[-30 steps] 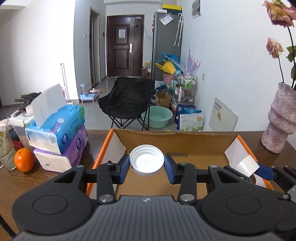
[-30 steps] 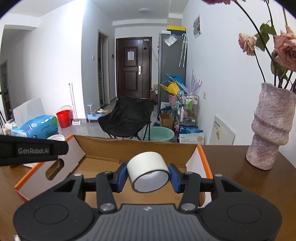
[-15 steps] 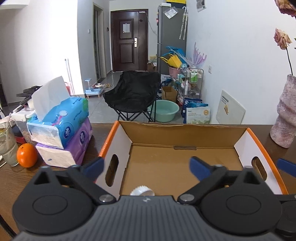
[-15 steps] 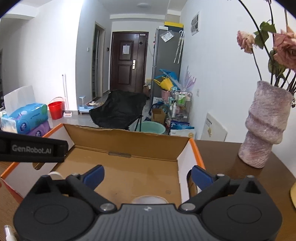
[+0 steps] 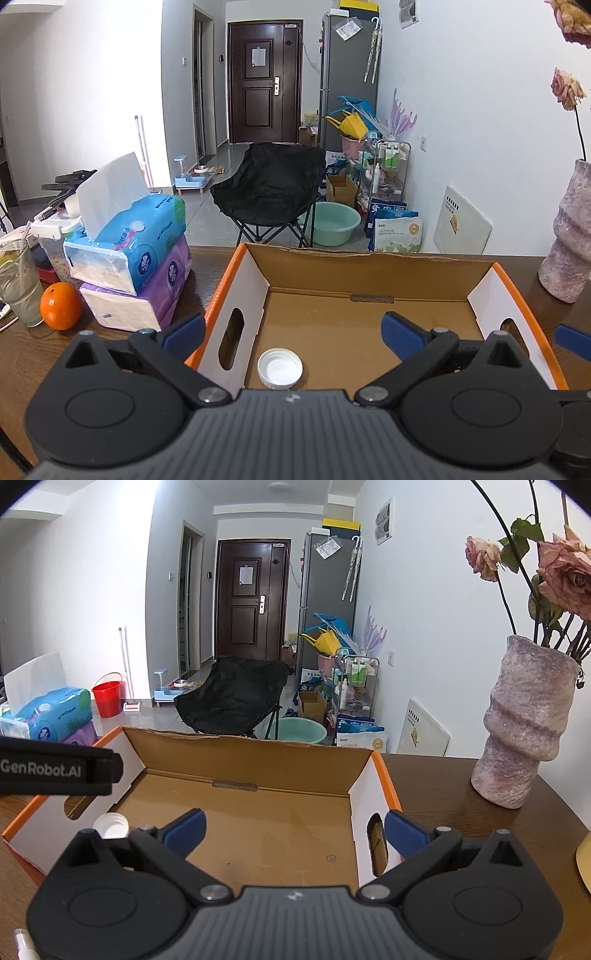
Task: Organize rigid objects
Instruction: 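Withdraw both tools from the box back toward the remaining items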
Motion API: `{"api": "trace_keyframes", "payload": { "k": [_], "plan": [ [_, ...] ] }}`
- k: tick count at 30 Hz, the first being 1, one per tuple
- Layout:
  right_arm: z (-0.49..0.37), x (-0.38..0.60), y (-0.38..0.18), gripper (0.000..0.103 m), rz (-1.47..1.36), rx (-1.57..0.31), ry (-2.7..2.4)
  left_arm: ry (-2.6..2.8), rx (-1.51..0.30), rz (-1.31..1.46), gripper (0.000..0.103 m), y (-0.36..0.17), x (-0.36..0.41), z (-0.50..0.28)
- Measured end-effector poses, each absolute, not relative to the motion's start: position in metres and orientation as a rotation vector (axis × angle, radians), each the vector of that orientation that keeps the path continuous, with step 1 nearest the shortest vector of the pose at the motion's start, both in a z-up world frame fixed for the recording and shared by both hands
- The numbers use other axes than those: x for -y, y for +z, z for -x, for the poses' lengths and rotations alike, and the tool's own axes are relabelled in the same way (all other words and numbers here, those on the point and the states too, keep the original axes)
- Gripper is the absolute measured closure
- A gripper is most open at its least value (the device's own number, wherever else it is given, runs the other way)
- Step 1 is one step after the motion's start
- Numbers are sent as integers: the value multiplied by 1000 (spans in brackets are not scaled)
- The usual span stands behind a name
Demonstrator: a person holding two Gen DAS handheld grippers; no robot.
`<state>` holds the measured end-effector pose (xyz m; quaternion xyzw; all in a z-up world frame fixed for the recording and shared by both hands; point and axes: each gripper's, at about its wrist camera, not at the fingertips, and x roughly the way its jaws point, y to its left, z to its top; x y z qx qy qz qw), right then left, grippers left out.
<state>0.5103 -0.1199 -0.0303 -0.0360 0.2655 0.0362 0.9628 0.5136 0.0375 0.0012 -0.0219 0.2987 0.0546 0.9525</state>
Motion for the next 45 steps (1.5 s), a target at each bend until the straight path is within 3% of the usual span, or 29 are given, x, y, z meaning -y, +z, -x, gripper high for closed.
{"api": "trace_keyframes", "payload": {
  "k": [19, 45],
  "plan": [
    [-488, 124, -26, 0, 91, -528, 74, 117, -591, 55, 0, 7, -48, -489],
    [-440, 143, -33, 0, 63, -544, 41, 120, -638, 18, 0, -30, -52, -431]
  ]
}}
